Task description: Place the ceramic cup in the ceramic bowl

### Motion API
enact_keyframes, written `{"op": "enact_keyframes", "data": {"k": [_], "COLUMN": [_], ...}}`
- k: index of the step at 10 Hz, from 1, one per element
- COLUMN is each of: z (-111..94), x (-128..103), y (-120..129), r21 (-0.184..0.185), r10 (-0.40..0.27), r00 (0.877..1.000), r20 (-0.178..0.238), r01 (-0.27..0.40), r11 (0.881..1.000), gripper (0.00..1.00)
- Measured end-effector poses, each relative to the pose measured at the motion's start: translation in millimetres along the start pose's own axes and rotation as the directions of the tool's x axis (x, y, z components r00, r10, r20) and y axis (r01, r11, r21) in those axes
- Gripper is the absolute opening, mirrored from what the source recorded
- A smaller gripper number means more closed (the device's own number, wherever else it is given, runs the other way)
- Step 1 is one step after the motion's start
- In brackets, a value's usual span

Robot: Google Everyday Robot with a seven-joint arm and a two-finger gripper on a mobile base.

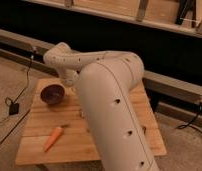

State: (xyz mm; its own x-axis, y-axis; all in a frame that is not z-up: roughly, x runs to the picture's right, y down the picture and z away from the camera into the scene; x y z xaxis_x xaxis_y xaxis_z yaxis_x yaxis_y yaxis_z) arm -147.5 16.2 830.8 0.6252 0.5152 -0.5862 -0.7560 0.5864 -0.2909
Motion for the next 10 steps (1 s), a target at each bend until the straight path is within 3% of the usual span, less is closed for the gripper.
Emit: {"op": "enact_keyframes", "data": {"k": [4,6,8,10], "z": [-15.4,-21.3,-24.8,-40.1], "x": [-38.4,-58.8,-67.9,-78.7], "y": [32.0,50.8,58.4,53.9], "r21": [0.049,0.076,0.095,0.193], "r10": [-0.149,-0.226,-0.256,-0.291], "r00": [0.988,0.973,0.965,0.955], "r20": [0.032,0.046,0.052,0.059], "r01": [0.147,0.222,0.25,0.275], "r11": [0.988,0.972,0.964,0.942], "gripper": [0.0,0.0,0.0,0.0]}}
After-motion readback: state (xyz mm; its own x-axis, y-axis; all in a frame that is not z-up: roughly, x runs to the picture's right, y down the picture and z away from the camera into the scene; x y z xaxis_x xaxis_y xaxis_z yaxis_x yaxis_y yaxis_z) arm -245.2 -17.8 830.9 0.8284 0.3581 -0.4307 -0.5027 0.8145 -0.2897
